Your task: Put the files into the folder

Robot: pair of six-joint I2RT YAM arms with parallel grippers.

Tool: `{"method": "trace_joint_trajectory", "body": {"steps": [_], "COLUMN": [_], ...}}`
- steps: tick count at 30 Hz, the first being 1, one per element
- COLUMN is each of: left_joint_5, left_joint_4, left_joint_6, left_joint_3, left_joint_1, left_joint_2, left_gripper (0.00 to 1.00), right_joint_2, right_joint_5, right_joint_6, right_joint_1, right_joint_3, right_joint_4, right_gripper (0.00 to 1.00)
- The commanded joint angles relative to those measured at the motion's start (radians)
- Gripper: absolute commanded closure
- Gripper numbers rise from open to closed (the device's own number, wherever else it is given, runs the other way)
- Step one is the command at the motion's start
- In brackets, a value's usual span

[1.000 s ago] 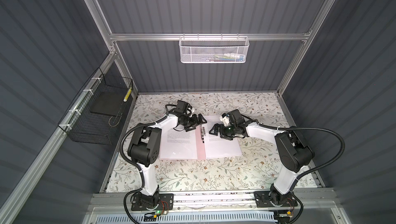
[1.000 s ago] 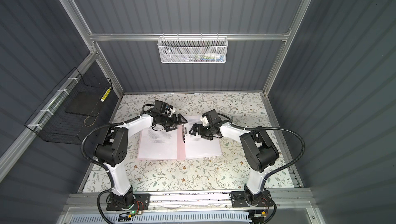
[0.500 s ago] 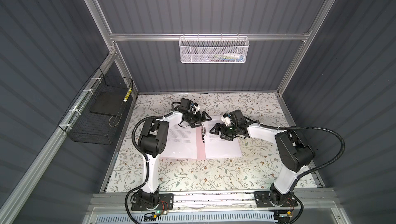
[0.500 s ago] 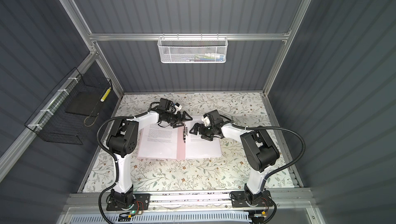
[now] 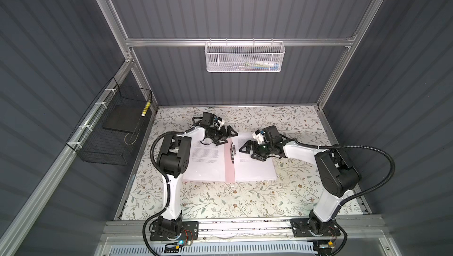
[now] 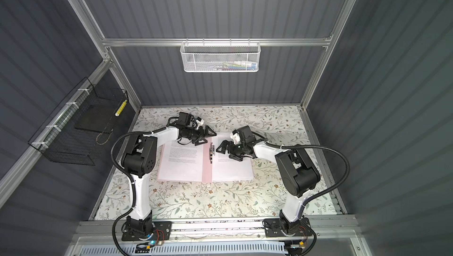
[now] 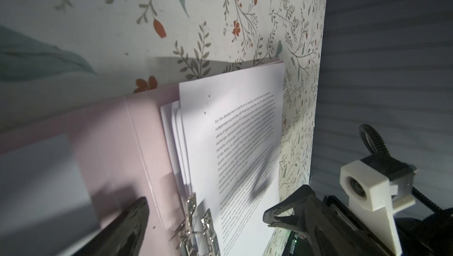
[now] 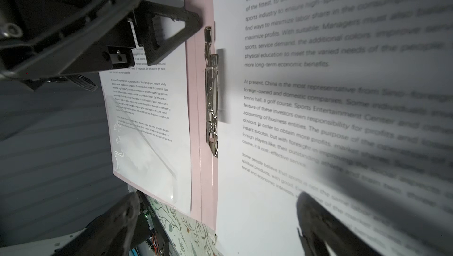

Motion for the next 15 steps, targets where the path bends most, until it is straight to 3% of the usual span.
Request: {"method": "trace_joint_trajectory", "body": {"steps": [1, 15], "left_joint_5": [0.079, 0.209], "left_joint_4": [-0.016, 0.116], "left_joint_6": [0.012, -0.050], "left_joint_3": [0.015, -0.050], "left_joint_1": [-0.006, -0.006], "left_joint_2": [0.030, -0.004], "left_gripper": [0.00, 0.00], "right_joint_2": [-0.012, 0.019], "right_joint_5": [-0.022, -0.053], "right_joint_6": [0.011, 0.043], "right_joint_1": [-0.006, -0.005], "right_joint_3": [-0.010, -0.013], "right_joint_4": [0.012, 0.054], "right_gripper": [0.01, 0.01]}}
